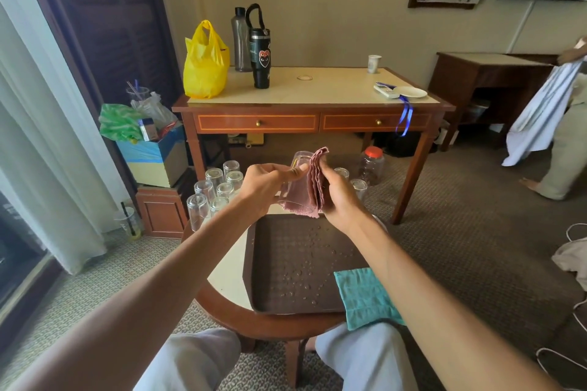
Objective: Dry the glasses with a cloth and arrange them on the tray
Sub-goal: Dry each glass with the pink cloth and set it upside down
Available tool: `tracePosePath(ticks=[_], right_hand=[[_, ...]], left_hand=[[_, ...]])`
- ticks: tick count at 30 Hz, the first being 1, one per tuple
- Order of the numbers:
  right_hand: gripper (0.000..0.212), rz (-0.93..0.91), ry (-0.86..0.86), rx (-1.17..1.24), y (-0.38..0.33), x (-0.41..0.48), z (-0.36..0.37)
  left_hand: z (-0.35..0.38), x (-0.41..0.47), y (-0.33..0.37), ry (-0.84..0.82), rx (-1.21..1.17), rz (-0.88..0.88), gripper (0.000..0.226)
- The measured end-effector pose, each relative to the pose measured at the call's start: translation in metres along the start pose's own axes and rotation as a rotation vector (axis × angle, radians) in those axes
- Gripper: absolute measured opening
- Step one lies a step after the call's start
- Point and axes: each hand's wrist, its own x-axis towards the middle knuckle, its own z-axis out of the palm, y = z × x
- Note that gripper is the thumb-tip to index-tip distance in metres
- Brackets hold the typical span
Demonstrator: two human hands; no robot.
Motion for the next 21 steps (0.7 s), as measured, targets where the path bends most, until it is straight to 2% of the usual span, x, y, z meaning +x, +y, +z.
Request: tracePosePath(ticks=[4,9,15,17,21], right_hand=[[0.055,-0.064,-0.042,-0.054,0.006,-0.001,0.006],[0.063,-0.137,0.077,-0.119,0.017,0.003,0.027],[0.033,-0.267,0.101,-0.12,0.009,0.005,0.031],[0.033,-0.241,0.086,-0.07,0.003,0.006,0.033],[0.048,-0.102,0.025,0.078,-0.006,0.004,0.041]], left_hand=[[-0.001,-0.003,0.0,-0.056,-0.008,-0.007,0.042],[0.009,-0.01,-0.006,-0.022,0.036,0.061,0.031],[0.016,-0.022,-0.011,-0.061,0.078,0.098,0.028],[0.021,-0.024,-0.009,-0.035,0.079,0.131,0.029],[0.03,-0.028,-0.007,0.037,0.108,0.235,0.028]])
